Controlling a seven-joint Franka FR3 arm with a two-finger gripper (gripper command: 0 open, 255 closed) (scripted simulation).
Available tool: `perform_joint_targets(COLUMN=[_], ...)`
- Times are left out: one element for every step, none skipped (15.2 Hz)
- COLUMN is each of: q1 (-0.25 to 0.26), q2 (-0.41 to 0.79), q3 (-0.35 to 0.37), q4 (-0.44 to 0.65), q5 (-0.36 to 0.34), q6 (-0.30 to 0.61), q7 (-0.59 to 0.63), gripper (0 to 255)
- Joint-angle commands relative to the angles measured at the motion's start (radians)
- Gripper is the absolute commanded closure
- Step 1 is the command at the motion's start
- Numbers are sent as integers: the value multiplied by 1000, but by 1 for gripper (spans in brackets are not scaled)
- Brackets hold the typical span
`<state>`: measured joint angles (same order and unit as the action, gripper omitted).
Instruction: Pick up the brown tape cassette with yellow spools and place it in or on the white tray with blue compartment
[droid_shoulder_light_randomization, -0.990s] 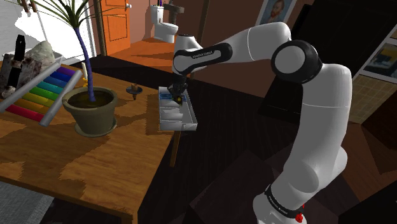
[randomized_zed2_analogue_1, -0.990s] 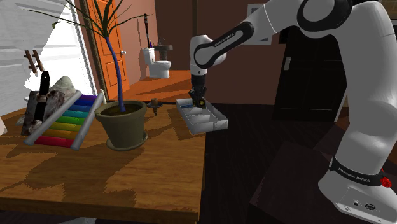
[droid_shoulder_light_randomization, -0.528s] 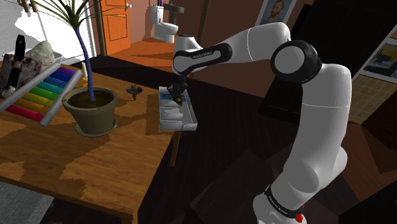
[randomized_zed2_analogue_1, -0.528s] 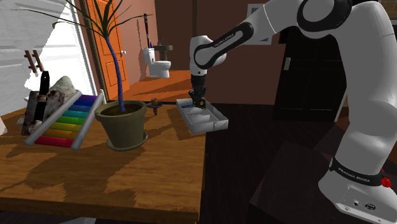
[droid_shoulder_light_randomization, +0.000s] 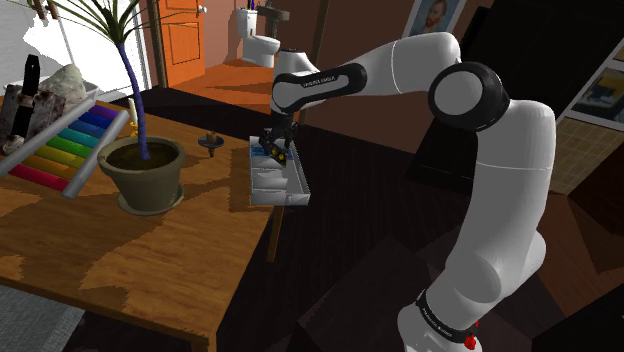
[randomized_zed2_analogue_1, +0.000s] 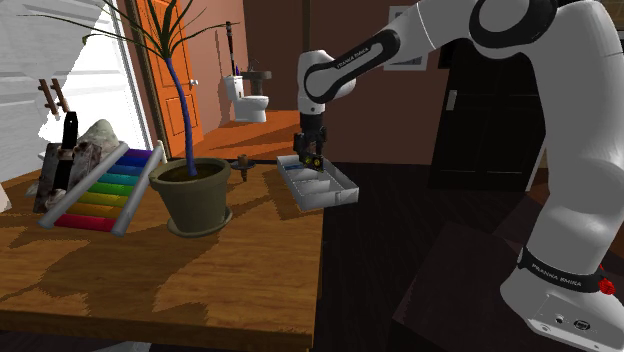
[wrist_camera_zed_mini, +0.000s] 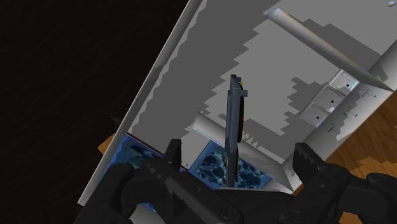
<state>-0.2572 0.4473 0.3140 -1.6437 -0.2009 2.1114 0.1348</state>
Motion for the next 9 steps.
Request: perform_joint_targets(q1=[-4,-4,-4,-4,-4,-4,-4,-4,-4], q2=[-26,-36,-36,-36,-36,-36,-36,-36,-36], q3=[5,7,7,7,7,7,7,7,7], q4=[22,34,34,34,34,34,34,34,34], q5=[11,15,15,15,15,15,15,15,15], q6=[-47,-68,-68,-68,-68,-68,-68,-68,-68], q7=[-9,-12,-12,-12,-12,-12,-12,-12,-12], gripper=[0,0,0,0,0,0,0,0,0])
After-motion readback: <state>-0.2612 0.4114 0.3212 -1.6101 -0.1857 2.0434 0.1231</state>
